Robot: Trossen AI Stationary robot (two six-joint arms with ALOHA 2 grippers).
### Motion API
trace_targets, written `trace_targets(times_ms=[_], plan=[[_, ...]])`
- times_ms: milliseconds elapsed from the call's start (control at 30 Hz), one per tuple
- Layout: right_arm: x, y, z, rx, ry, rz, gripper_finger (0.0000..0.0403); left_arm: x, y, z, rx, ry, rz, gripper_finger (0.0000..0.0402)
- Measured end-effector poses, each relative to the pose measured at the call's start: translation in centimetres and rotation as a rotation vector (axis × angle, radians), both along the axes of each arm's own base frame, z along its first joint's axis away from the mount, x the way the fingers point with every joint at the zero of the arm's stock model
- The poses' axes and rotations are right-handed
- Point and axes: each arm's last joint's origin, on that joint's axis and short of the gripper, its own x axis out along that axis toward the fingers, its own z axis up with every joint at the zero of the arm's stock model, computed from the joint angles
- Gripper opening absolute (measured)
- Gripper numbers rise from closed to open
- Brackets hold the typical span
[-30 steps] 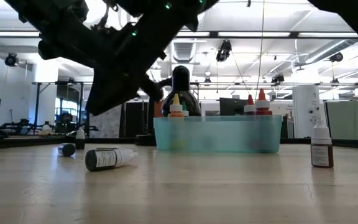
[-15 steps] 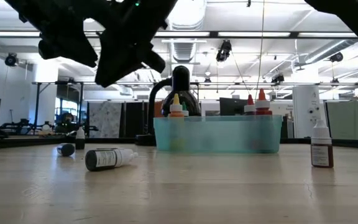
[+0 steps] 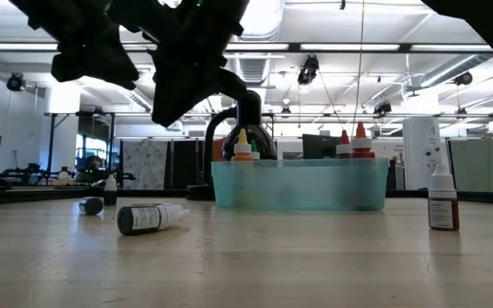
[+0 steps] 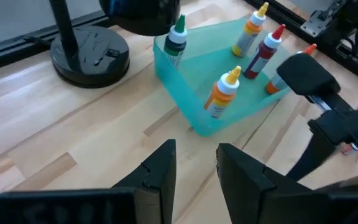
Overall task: Pick & Place food coloring
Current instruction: Move the violet food coloring bottle to the middle left of the table
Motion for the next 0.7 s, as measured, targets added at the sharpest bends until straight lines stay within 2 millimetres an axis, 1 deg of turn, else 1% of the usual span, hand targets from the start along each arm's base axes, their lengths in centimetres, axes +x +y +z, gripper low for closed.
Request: trace_targets(times_ms=[100,167,233,300,433,500,600,700], plan=[[-0.1,0.2,0.0,0.015,0.0,-0.009,0.0047,0.2,-0.1,0.3,-0.013,-0.038,-0.007,0.009],[-0.1,0.4,0.0,0.039,0.005,0.001,0.0047,0.2,-0.2,0.9,-0.052,-0.065,-0.027,0.009],[-0.1,0.5,0.0,0.074,0.014,0.017,0.0047,0.0,-0.2,2.3,-0.048,-0.087,-0.068,0.009],[-0.3,0.5,-0.1,0.099,0.033,0.03,0.0047,-0.4,-0.1,3.7,-0.007,-0.097,-0.099,0.009],[-0.7,0.5,-0.3,0.104,0.089,0.035,0.0047,-2.2,0.3,6.6,0.039,-0.116,-0.115,0.009],[-0.8,0.7,-0.4,0.104,0.099,0.045,0.0047,-3.3,0.6,7.6,0.054,-0.117,-0.099,0.009],[-0.9,1.0,-0.3,0.106,0.095,0.054,0.0047,-4.9,1.0,8.2,0.056,-0.1,-0.083,0.009],[-0.9,1.1,-0.3,0.111,0.095,0.044,0.0047,-6.1,1.2,8.2,0.028,-0.093,-0.064,0.009]])
